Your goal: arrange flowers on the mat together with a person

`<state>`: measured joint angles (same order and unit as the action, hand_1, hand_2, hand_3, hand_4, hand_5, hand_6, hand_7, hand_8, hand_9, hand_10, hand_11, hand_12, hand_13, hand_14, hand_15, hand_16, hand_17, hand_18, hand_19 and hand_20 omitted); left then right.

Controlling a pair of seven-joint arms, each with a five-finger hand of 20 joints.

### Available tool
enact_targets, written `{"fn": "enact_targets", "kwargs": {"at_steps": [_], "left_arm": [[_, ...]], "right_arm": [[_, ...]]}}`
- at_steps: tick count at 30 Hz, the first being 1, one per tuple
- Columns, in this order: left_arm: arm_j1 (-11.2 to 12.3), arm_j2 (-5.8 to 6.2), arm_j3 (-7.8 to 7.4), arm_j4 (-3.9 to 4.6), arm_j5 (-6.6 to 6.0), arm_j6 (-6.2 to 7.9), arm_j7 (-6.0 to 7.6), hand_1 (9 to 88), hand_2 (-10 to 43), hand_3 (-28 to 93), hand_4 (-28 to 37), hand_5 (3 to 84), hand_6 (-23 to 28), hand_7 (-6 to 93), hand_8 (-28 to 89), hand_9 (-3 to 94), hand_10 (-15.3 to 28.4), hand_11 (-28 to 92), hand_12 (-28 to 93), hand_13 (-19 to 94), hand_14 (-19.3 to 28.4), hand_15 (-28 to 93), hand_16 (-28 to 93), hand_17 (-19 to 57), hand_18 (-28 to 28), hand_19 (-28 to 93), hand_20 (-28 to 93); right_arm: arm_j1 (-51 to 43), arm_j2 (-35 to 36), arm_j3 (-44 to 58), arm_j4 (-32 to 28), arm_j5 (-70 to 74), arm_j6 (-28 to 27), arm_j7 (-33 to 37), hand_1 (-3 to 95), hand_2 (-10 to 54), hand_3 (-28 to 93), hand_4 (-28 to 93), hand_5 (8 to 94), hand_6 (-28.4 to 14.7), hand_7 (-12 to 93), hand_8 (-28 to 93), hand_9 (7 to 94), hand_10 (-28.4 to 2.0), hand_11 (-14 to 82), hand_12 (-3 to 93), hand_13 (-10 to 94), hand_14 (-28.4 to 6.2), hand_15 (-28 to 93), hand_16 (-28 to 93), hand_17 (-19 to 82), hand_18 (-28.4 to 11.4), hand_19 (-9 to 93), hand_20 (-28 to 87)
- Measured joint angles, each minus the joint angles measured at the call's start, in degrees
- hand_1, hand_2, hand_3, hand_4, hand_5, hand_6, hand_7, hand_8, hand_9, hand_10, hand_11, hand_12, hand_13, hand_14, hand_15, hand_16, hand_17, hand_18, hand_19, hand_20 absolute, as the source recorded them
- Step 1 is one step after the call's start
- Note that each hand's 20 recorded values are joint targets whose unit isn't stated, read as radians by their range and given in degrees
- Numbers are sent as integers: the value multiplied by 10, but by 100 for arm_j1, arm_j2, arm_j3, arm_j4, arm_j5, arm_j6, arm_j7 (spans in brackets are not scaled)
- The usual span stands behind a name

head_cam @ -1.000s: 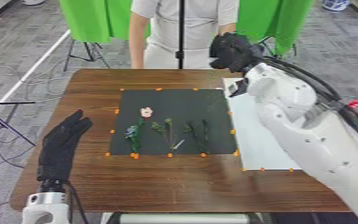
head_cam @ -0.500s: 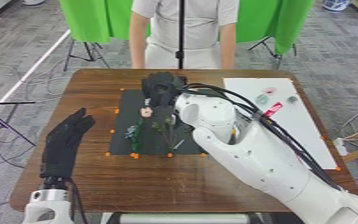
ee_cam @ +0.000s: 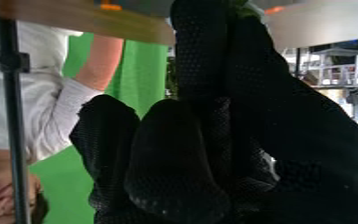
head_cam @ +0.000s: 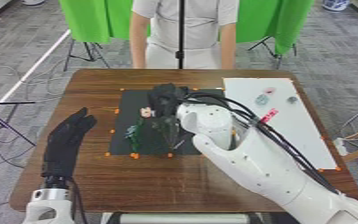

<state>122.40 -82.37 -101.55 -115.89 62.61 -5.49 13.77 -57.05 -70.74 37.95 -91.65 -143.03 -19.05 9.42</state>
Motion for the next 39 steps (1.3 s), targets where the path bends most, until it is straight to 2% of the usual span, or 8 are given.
{"fn": "enact_targets", "kwargs": {"at_steps": [6, 15, 18, 22, 31, 39], "left_arm": [[-8, -2, 0, 6, 0, -8, 0, 231, -71, 687, -200, 460, 8, 145, -73, 465, 89, 160, 150, 369, 131, 113, 26, 54, 107, 14, 163], [-6, -9, 1, 7, 0, -26, -4, 231, -72, 688, -204, 458, 3, 157, -80, 469, 78, 171, 145, 370, 123, 115, 20, 55, 107, 14, 162], [-5, -9, 1, 7, 0, -27, -4, 229, -74, 689, -203, 457, 2, 157, -80, 470, 76, 172, 143, 371, 121, 116, 19, 55, 107, 14, 162], [-8, -9, 1, 10, 1, -37, -4, 229, -74, 690, -204, 455, 2, 151, -80, 467, 79, 173, 142, 370, 123, 117, 18, 55, 107, 14, 162], [-8, -22, -3, 11, 2, -53, -5, 229, -75, 690, -203, 455, 3, 146, -76, 468, 81, 172, 142, 371, 124, 117, 19, 55, 107, 14, 162], [-5, -25, -3, 11, 2, -57, -7, 233, -76, 699, -202, 462, 20, 121, -66, 456, 112, 144, 147, 354, 145, 108, 27, 50, 109, 13, 163]], "right_arm": [[-41, -6, -22, 27, -2, -33, 4, 521, -95, 700, -283, 844, 34, 136, 62, 931, -80, 58, 360, 936, 7, 679, 314, 587, -179, 932, 641], [-69, -7, -23, 31, -47, -55, -13, 454, -95, 772, -283, 807, 36, 128, 43, 893, -94, 89, 315, 928, 2, 664, 321, 578, -183, 932, 629], [-79, -6, -23, 42, -95, -49, -33, 427, -95, 811, -283, 776, 42, 129, 14, 879, -98, 100, 297, 926, 1, 663, 322, 573, -183, 932, 627], [-92, -3, -23, 53, -135, -40, -39, 419, -95, 814, -283, 736, 50, 142, -95, 859, -100, 115, 274, 924, 1, 659, 324, 571, -182, 932, 622], [-133, 26, -26, 65, -177, 26, -43, 387, -95, 846, -283, 670, 50, 145, -114, 834, -113, 149, 206, 919, -2, 654, 325, 563, -184, 932, 615], [-235, 86, 233, -129, 134, 81, 72, 320, -95, 797, -282, 562, 48, 150, -124, 834, -113, 152, 200, 924, -1, 645, 324, 565, -185, 932, 611]]}}
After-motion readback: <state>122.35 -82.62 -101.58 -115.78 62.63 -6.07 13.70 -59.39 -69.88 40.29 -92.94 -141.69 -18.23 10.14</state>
